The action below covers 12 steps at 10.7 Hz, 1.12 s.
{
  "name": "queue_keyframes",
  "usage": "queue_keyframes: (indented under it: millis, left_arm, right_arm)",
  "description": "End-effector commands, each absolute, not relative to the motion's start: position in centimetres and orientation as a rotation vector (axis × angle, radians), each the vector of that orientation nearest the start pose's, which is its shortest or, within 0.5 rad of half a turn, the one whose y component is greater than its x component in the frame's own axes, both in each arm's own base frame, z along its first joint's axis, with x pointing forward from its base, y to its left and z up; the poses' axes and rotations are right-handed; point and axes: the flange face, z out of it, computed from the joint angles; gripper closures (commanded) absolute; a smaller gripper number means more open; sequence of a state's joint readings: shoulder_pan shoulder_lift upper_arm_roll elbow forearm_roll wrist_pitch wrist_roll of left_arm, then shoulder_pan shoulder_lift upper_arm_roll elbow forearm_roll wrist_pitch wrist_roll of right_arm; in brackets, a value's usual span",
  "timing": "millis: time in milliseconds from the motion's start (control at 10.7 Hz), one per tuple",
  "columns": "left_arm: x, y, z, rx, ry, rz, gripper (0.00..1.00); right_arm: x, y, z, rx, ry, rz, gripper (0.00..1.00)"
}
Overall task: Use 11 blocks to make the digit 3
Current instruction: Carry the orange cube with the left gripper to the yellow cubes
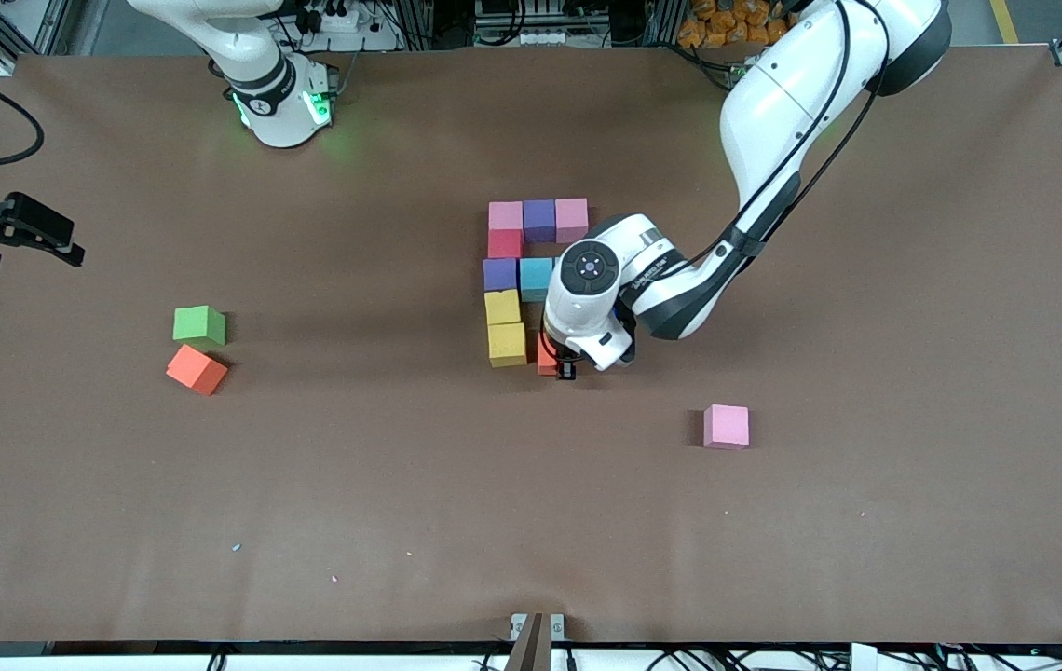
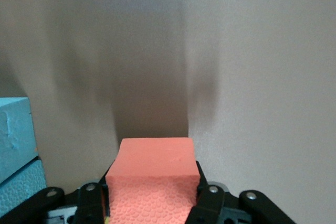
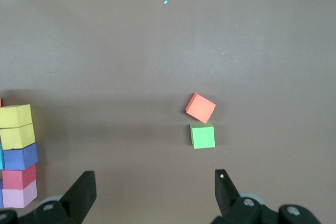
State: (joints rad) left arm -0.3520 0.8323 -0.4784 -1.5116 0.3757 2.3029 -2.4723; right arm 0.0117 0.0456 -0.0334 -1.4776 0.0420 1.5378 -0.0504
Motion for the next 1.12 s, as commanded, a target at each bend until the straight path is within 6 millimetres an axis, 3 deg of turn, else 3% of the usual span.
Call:
queue_keyframes:
  millis: [0, 375, 656, 1030]
  left_arm:
    - [52.5, -48.5, 21.7, -2.328, -2.227, 0.066, 1.00]
    - [52.2, -48.7, 20.9, -2.330, -2.215, 0.075, 1.00]
    - [50.8, -49.9, 19.7, -2.327, -2.196, 0.095, 1.00]
    - [50.8, -50.2, 19.6, -2.327, -2.197, 0.103, 1.00]
  right_arm:
    - [56.5, -0.9, 64.4, -3.099, -0.027, -0.033, 0.00]
    - [56.5, -0.9, 64.3, -3.099, -0.022, -0.031, 0.00]
    - [56.6, -0.9, 64.2, -3.099, -0.027, -0.028, 0.00]
    - [56.6, -0.9, 64.2, -3.099, -0.025, -0.026, 0.00]
